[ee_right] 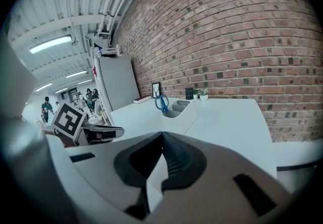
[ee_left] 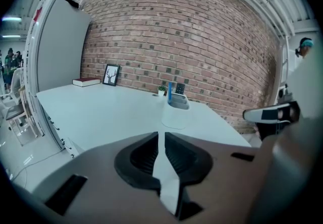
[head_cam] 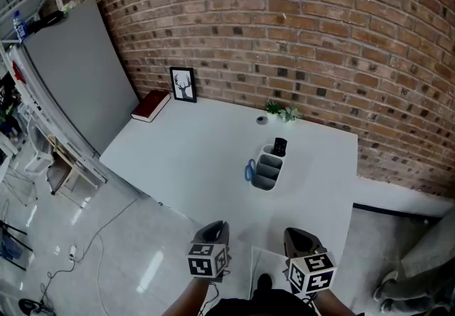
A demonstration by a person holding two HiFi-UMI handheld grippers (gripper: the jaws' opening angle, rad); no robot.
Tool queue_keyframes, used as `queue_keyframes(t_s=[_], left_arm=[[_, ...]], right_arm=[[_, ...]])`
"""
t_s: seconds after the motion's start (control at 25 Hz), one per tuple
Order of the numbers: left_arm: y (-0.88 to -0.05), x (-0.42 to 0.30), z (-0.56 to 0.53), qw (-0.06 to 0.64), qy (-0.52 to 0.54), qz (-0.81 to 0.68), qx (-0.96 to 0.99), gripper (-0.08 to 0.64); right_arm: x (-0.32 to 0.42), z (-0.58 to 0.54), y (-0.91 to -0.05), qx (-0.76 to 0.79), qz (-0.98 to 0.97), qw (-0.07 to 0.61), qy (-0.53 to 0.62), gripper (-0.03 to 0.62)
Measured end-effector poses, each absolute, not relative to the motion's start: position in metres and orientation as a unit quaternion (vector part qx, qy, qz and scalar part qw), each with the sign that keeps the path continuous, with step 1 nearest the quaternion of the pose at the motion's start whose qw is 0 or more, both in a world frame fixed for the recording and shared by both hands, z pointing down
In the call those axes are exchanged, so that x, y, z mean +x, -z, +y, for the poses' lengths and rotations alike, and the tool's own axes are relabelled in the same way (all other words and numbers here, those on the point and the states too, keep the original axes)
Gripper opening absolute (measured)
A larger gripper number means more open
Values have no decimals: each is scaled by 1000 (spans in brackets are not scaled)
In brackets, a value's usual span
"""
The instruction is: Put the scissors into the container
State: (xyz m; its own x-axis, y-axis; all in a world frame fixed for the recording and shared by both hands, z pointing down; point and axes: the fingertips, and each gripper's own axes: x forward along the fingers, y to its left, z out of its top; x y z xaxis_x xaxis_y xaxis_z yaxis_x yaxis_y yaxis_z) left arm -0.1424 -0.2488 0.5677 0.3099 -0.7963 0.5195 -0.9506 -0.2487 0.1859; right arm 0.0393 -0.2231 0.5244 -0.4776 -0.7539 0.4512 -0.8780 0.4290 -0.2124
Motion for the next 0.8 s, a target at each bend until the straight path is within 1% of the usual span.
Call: queue_keyframes(t_s=[0.8], left_arm=[[-555,-159,-219,254,-132,-586,758,28]], right_arm=[[33,-219,-527,477,-838,152,-219,0]])
